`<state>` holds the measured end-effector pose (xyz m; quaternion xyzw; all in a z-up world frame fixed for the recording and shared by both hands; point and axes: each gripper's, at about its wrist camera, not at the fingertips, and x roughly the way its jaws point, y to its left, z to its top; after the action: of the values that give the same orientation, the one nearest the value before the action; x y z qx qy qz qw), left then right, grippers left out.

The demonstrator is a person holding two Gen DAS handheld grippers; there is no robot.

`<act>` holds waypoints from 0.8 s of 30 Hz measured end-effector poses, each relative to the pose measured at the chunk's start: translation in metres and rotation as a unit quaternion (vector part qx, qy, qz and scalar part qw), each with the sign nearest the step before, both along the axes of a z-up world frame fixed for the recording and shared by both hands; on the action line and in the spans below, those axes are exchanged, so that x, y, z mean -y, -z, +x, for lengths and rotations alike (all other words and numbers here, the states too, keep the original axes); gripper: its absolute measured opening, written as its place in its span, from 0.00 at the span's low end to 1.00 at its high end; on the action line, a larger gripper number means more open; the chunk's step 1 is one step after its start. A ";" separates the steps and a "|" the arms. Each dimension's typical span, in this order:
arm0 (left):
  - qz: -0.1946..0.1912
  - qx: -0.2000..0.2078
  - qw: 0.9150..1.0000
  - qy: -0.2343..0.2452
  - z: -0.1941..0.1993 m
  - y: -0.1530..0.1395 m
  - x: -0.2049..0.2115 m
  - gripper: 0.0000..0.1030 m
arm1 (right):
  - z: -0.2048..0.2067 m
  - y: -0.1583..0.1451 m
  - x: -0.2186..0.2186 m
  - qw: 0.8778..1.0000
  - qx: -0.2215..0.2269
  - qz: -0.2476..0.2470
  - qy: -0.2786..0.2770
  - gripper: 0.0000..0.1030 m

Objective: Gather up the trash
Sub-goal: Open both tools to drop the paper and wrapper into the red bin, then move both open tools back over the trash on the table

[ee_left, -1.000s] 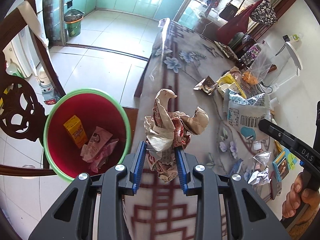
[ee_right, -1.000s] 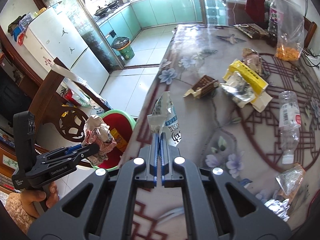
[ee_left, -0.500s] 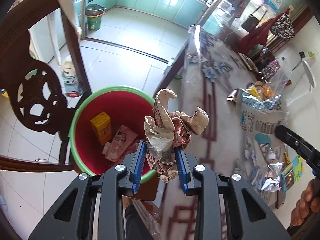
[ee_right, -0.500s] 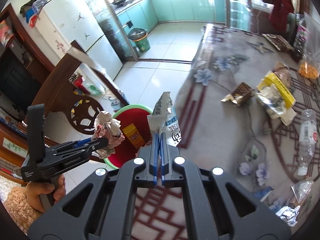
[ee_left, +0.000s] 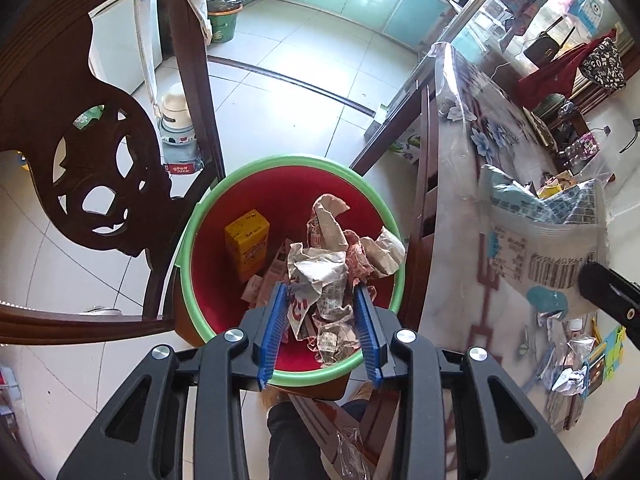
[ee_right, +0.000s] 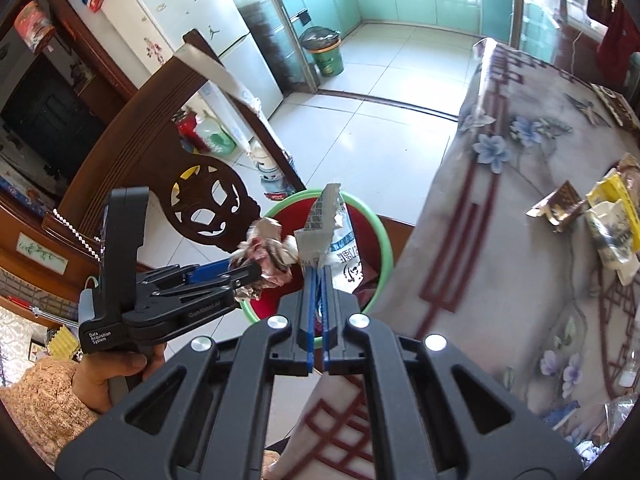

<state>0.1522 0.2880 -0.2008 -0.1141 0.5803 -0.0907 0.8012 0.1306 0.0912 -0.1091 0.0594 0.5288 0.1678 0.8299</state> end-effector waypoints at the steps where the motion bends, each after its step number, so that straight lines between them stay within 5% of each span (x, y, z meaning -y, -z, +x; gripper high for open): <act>1: 0.000 0.000 1.000 0.000 0.001 0.000 0.000 0.31 | 0.002 0.002 -0.002 1.000 -0.002 0.002 -0.002 0.03; 3: 0.000 0.002 1.000 0.000 0.003 -0.001 0.000 0.31 | 0.004 0.004 -0.005 1.000 -0.006 0.007 -0.004 0.03; 7: 0.006 0.015 1.000 -0.011 0.005 -0.007 -0.002 0.47 | 0.009 0.009 -0.006 0.999 -0.017 0.028 -0.008 0.09; 11: 0.013 0.026 0.999 -0.017 0.006 -0.013 -0.005 0.54 | 0.008 0.010 -0.005 0.999 -0.016 0.031 -0.002 0.39; 24: 0.011 0.048 0.999 0.013 0.002 -0.034 0.016 0.54 | -0.006 -0.007 0.028 0.999 0.011 0.023 0.043 0.39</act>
<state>0.1544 0.2723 -0.1666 -0.0937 0.5433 -0.1001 0.8283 0.1247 0.0635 -0.1021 0.0996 0.5127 0.1447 0.8404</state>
